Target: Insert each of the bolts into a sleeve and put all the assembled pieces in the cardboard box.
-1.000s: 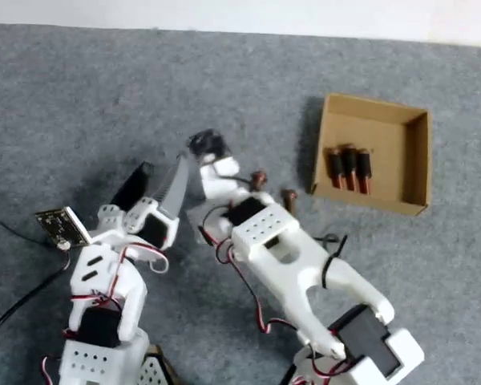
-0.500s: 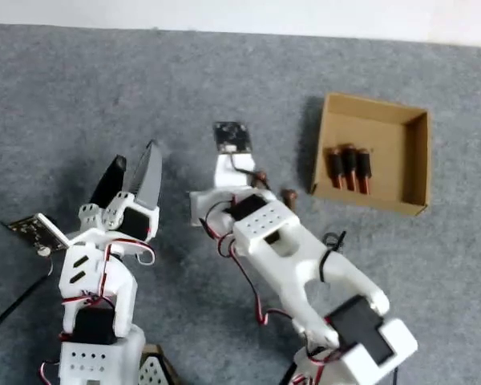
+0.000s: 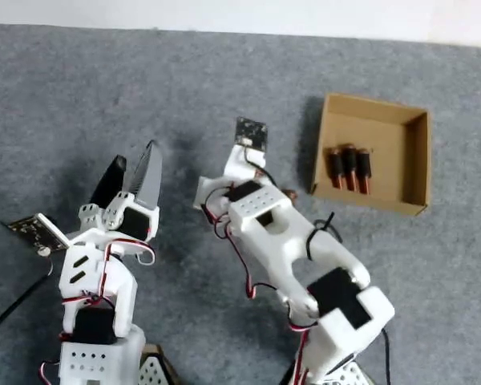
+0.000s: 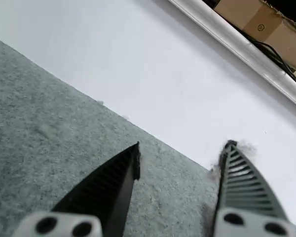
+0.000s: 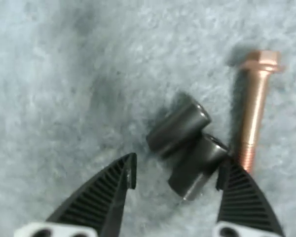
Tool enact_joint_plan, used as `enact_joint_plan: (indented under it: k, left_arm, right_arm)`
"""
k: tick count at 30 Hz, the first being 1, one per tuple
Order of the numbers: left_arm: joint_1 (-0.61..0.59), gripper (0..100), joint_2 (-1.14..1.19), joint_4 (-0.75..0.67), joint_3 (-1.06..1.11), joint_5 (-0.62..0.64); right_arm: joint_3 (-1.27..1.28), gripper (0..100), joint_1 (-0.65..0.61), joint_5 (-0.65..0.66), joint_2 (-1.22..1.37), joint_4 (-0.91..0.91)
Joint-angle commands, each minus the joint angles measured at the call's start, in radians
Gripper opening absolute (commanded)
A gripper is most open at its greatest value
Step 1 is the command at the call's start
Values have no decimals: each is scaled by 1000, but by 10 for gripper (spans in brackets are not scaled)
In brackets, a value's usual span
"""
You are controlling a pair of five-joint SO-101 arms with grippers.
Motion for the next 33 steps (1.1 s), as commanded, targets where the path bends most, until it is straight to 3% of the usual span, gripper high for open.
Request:
enact_joint_plan:
  k: [1,7,33]
  left_arm:
    - [-2,248,-8,-20,19,11]
    - [-2,248,-8,-20,19,11]
    - [-2,248,-8,-20,19,11]
  right_arm:
    - [-87,241,19,-51,25,51]
    - [-171,241,21,-107,107,76]
    - [-179,241,116,-109,156,76]
